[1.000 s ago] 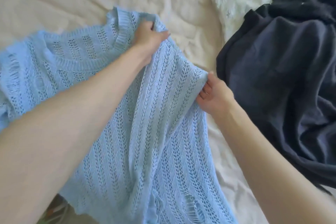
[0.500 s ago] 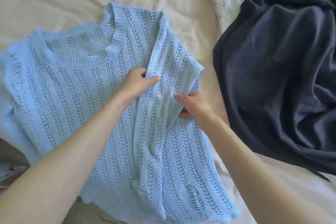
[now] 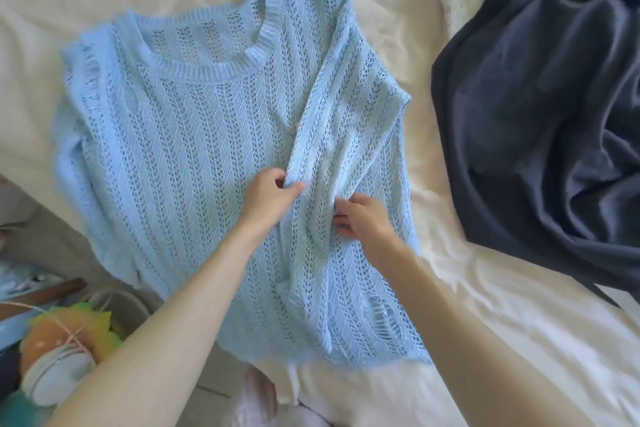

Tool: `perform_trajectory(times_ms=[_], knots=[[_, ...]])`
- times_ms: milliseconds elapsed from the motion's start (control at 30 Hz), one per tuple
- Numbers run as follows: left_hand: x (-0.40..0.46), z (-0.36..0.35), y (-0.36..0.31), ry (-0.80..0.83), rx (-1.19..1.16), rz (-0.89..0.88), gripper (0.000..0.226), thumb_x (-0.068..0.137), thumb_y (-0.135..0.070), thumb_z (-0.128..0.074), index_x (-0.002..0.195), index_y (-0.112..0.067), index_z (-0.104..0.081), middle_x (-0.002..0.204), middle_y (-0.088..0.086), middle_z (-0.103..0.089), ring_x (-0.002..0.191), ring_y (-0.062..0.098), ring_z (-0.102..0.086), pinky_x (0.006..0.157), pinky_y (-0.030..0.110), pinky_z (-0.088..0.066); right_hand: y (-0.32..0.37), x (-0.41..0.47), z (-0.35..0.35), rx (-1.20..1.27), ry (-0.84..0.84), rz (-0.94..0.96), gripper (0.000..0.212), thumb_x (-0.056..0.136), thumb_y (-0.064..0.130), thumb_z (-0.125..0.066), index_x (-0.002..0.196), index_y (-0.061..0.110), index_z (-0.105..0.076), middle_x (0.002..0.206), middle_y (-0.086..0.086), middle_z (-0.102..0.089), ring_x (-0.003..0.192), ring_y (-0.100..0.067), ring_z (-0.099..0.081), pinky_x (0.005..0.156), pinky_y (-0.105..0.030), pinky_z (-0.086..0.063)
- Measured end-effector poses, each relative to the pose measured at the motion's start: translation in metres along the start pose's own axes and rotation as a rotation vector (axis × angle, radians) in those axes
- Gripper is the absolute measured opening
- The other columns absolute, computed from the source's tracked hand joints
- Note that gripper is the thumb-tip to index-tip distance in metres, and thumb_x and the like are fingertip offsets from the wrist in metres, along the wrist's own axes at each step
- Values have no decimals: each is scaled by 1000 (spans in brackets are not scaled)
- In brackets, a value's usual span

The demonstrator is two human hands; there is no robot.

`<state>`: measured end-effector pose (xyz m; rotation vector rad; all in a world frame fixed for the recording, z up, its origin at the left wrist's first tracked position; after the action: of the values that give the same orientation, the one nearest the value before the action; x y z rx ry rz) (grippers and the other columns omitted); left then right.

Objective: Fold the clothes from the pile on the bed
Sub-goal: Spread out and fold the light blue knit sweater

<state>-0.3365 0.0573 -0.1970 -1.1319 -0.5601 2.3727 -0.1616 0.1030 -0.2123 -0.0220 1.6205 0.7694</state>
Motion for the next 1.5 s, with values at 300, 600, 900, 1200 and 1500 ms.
perform_trajectory(times_ms=[300, 600, 900, 1200, 1500], knots=[[-47, -5, 48, 274, -315, 181, 22, 87, -34, -65, 97, -15, -62, 107, 5, -67, 94, 22, -65, 91, 43, -51, -21, -20, -12, -7, -40, 65, 22, 95, 26, -53, 85, 9, -44, 83, -12, -47, 76, -22, -46, 71, -37, -41], [-81, 25, 80, 122, -405, 25, 31, 84, -48, -60, 78, -18, -57, 71, -3, -56, 67, 13, -51, 69, 28, -41, -17, -41, -3, 31, -69, 194, 25, 95, 22, -53, 73, 14, -44, 67, -2, -47, 63, -16, -51, 55, -23, -47], [-116, 27, 156, 298, 77, 123, 31, 82, -34, -71, 62, -16, -54, 41, -14, -43, 41, 3, -34, 50, 24, -24, -94, -71, -60, -234, 169, 12, 20, 89, 17, -63, 71, 15, -55, 64, 2, -53, 57, -8, -49, 49, -16, -36], [-143, 45, 161, 99, -739, 110, 14, 90, -15, -59, 78, -19, -64, 80, 2, -60, 74, 11, -59, 70, 29, -56, -100, -103, -77, -112, 134, 229, 10, 91, 8, -57, 95, 16, -53, 90, -4, -63, 78, -11, -62, 67, -21, -54], [-180, 31, 215, -17, -494, 370, 14, 94, -6, -52, 107, -10, -51, 89, 6, -62, 67, 13, -56, 59, 22, -44, -139, -104, -47, -744, -54, 24, 33, 93, 28, -51, 122, 10, -49, 113, -10, -62, 95, -25, -58, 81, -32, -45]])
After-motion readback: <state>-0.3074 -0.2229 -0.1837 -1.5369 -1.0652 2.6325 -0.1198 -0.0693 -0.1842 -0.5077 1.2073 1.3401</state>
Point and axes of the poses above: each hand's wrist, its own x-axis towards the middle knuckle, its own z-axis out of the back of the hand, y = z × x, the point moved 10 cm from there along x, towards the middle knuckle
